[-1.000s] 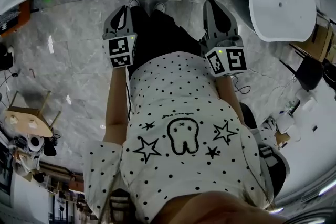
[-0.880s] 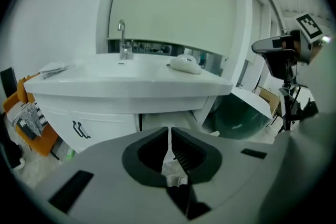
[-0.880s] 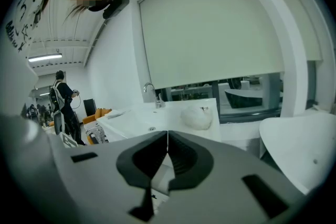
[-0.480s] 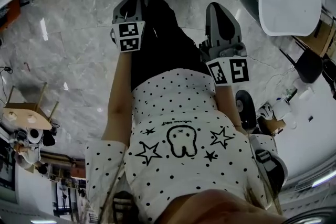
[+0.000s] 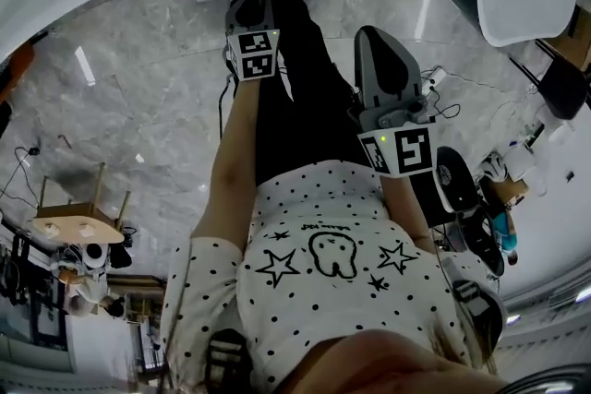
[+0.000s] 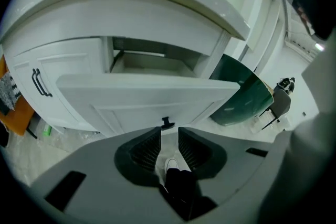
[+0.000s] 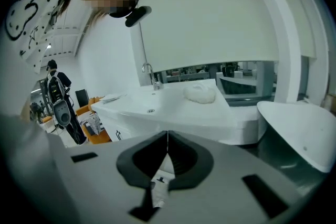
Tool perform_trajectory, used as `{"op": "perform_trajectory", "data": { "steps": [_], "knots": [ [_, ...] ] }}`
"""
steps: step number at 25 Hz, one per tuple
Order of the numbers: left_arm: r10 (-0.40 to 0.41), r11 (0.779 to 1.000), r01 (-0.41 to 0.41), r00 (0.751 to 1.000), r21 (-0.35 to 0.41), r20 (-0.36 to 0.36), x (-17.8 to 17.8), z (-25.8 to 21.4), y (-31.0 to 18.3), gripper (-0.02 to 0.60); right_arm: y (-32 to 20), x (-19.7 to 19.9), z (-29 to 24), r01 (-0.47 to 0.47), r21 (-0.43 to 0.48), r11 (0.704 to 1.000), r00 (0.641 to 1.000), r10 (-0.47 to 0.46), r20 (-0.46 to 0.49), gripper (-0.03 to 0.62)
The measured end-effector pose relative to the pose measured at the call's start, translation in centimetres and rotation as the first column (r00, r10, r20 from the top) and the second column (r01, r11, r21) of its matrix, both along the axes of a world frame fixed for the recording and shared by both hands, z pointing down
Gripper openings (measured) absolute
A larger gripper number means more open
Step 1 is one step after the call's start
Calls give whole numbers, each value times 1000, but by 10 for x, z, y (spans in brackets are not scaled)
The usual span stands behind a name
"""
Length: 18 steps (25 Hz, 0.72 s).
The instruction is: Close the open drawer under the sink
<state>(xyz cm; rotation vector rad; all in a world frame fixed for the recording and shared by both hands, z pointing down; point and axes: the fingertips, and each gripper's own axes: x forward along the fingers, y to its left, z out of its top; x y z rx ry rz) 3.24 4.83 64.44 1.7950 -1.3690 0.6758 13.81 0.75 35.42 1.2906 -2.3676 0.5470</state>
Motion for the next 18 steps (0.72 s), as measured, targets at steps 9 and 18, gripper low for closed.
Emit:
{"op": "perform_trajectory", "data": {
  "steps": [9, 18],
  "knots": [
    [-18, 1000, 18, 999, -9, -32, 11, 41, -16, 106, 8, -3, 39, -25, -69, 997, 1000, 24, -17, 15],
    [-16, 1000, 16, 999, 1, -35, 12, 49, -19, 120, 17, -11, 51, -22, -115, 993, 1000, 22, 2, 15]
  ]
}}
